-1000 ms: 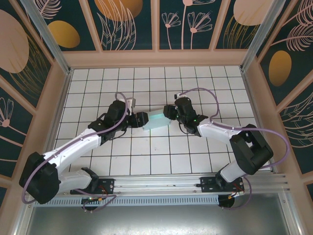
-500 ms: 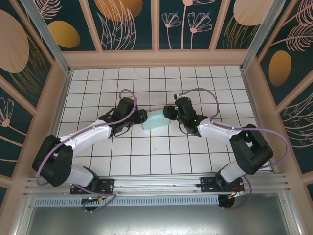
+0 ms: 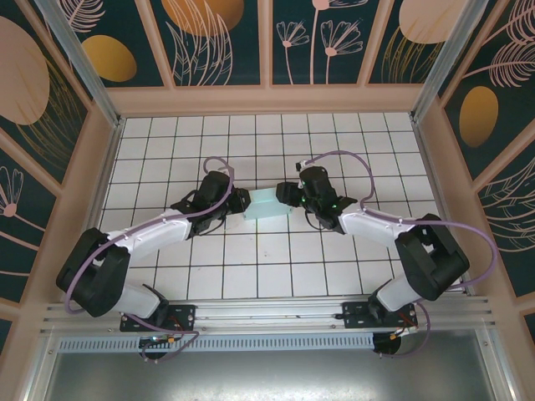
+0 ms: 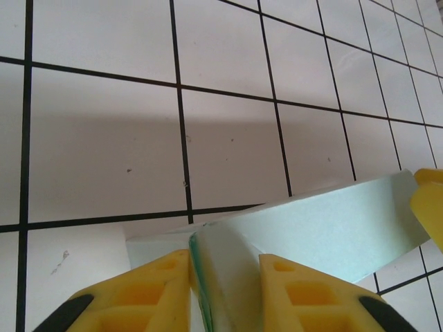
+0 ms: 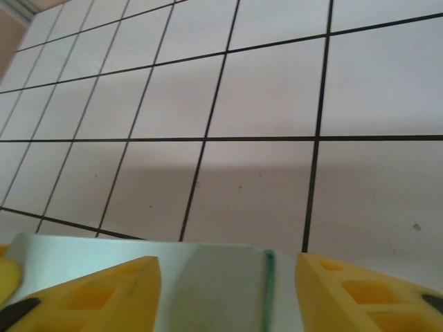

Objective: Fold the paper box

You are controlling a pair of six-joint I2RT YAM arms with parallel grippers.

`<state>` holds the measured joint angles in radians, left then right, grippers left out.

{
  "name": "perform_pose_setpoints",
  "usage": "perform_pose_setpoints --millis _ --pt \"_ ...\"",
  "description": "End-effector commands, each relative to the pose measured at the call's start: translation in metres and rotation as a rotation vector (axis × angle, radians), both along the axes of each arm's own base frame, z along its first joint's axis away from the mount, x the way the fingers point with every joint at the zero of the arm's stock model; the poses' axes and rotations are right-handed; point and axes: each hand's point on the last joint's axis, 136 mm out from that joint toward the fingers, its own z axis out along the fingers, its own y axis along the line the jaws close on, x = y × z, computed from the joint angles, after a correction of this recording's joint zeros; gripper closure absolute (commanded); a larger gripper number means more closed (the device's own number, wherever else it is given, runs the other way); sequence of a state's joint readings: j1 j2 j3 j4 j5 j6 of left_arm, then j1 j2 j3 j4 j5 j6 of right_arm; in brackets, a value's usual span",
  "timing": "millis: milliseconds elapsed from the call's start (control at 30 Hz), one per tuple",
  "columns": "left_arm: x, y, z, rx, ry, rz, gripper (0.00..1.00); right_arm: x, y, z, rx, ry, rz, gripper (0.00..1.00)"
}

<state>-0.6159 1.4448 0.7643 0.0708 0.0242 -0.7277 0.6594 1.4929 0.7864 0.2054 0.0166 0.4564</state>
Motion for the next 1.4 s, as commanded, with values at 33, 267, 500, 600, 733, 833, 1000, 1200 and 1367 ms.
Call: perform_pose_setpoints --millis 33,267,500,600,733,833,1000,1200,1367 --pt "-0.028 0.022 -0.058 0.130 0.168 0.006 0.74 0.004 -0.001 0.028 0.069 -0.029 -0.013 0.37" --pt "-0.030 0.025 -0.064 0.138 0.173 0.004 0.70 -0.001 -0.019 -0.008 0.063 0.060 -0.064 0.47" --pt "-0.030 0.023 -0.058 0.127 0.155 0.001 0.60 -0.004 -0.030 -0.038 0.041 0.117 -0.096 0.77" --pt "-0.025 0.023 -0.047 0.118 0.120 0.004 0.58 -0.006 -0.033 -0.039 0.041 0.119 -0.102 0.84" --pt "-0.015 0.019 -0.013 0.058 0.020 0.014 0.47 -0.005 -0.033 -0.036 0.046 0.114 -0.106 0.85" --pt "-0.012 0.016 0.008 0.023 -0.029 0.009 0.29 -0.005 -0.032 -0.034 0.053 0.110 -0.104 0.85" --pt "-0.011 0.021 0.006 0.045 -0.012 0.035 0.30 -0.004 -0.031 -0.034 0.054 0.109 -0.102 0.85" --pt "-0.019 0.022 -0.022 0.073 0.065 0.024 0.55 -0.004 -0.032 -0.035 0.048 0.111 -0.102 0.85" --pt "-0.030 0.024 -0.051 0.097 0.121 0.003 0.71 -0.003 -0.031 -0.035 0.044 0.111 -0.100 0.85"
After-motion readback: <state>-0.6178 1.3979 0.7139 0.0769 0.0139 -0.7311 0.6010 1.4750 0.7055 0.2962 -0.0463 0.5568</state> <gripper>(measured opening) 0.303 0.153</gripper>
